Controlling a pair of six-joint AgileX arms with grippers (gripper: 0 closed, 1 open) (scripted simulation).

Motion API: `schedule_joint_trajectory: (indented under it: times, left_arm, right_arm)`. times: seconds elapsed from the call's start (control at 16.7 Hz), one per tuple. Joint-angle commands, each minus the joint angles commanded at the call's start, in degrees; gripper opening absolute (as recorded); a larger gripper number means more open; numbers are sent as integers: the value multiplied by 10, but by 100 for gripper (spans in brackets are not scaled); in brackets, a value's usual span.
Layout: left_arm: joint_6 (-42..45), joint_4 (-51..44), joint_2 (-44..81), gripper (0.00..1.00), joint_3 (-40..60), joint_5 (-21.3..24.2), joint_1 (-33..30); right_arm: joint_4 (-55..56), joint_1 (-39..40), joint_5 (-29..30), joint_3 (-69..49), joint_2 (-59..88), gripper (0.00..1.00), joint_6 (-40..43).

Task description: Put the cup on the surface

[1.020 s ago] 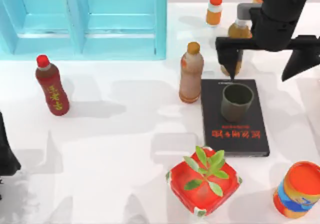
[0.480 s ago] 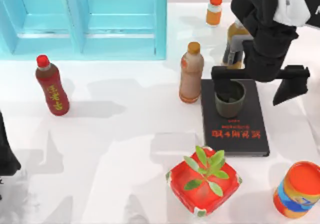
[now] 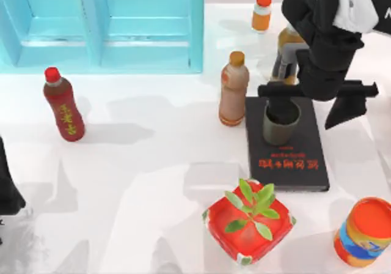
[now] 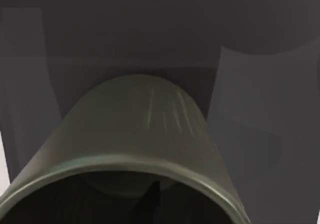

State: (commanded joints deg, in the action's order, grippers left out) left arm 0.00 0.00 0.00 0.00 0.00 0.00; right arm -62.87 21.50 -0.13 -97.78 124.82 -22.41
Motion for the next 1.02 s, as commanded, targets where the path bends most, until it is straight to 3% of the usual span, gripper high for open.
schedule_joint_trajectory:
  times: [0.42,1.02]
  left_arm:
    - [0,0,0,100,0,0,0]
    - [0,0,0,100,0,0,0]
  right_arm:
    - [0,0,0,0,0,2,0]
    - [-2,-2,0,-2,-1,0,0]
